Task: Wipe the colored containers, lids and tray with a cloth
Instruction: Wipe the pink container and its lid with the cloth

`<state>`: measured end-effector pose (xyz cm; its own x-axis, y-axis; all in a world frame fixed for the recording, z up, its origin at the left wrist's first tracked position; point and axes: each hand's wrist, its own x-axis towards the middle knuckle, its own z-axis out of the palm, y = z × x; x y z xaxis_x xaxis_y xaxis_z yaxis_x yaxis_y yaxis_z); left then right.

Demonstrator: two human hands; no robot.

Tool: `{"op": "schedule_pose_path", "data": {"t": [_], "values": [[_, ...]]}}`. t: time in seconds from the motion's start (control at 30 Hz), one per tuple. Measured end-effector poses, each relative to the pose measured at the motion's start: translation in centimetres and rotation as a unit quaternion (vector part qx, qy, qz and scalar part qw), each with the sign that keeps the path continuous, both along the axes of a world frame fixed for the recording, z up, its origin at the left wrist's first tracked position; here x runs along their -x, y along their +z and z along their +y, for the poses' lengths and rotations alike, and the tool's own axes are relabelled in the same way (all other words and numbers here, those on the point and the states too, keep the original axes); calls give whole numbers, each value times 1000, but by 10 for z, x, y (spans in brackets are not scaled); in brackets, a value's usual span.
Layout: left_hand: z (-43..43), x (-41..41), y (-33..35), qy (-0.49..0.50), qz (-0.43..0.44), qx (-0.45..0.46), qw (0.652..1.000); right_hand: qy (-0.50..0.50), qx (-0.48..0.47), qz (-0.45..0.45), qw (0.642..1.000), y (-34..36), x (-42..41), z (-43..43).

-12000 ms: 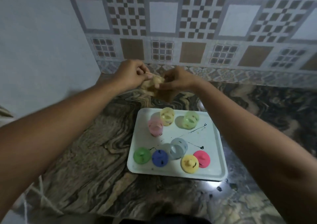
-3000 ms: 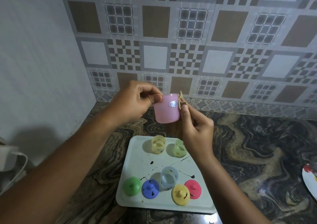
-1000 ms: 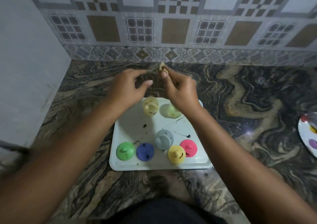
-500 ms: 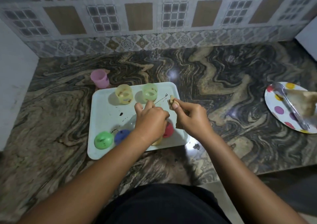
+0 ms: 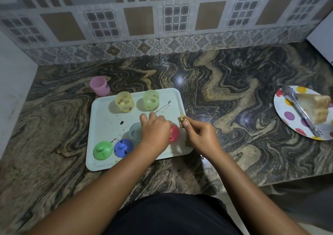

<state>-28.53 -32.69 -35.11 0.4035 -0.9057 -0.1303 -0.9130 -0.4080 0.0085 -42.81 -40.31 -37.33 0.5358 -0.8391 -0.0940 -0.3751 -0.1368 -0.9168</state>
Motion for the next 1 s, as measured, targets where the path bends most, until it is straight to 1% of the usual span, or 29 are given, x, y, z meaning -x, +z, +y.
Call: {"op": "schedule_pose_path", "data": {"t": [0.07,0.1,0.13,0.17,0.2,0.23,0.33,0.37,0.43,0.47,0.5,0.57,0.6,0.63,0.67,0.7,0.77,0.83,0.9,0.97,1.0], "values": [[-1,-6,5,24,39,103,994,0,-30,-50,998,5,2,6],[-1,-9,9,39,77,148,985,1,-46,-76,996,9,2,9],[-2,-13,15,57,138,183,972,0,-52,-92,994,13,1,12],[-3,-16,21,76,218,210,950,-4,-47,-101,994,17,0,13],[-3,-18,29,92,297,233,921,-5,-42,-109,993,22,-1,14],[-2,-20,36,108,355,248,895,-7,-43,-123,991,28,-2,16],[5,-28,52,151,435,261,848,-18,-79,-191,978,50,-9,18],[8,-30,55,170,467,271,824,-20,-97,-214,972,57,-11,18],[15,-33,60,220,536,297,759,-24,-117,-241,963,67,-16,19],[18,-34,63,247,576,308,715,-22,-119,-246,962,70,-19,20],[21,-35,65,272,623,311,664,-18,-117,-250,961,70,-21,21],[26,-39,68,301,718,287,559,-15,-118,-257,959,76,-27,25],[29,-40,70,298,756,265,518,-14,-121,-256,959,79,-29,27],[32,-43,70,288,786,241,491,-16,-123,-256,959,78,-32,28],[36,-45,71,276,807,221,472,-18,-123,-253,959,80,-35,30],[38,-46,72,267,822,210,458,-19,-113,-248,962,79,-38,31],[41,-47,74,259,834,216,437,-20,-94,-237,967,72,-45,35],[43,-50,77,248,835,238,429,-13,-70,-237,969,67,-53,42],[45,-53,78,233,828,255,441,2,33,-201,979,65,-60,50],[48,-57,80,223,811,267,470,19,129,-169,977,65,-65,55],[49,-58,81,219,801,274,486,21,158,-161,974,66,-67,55]]}}
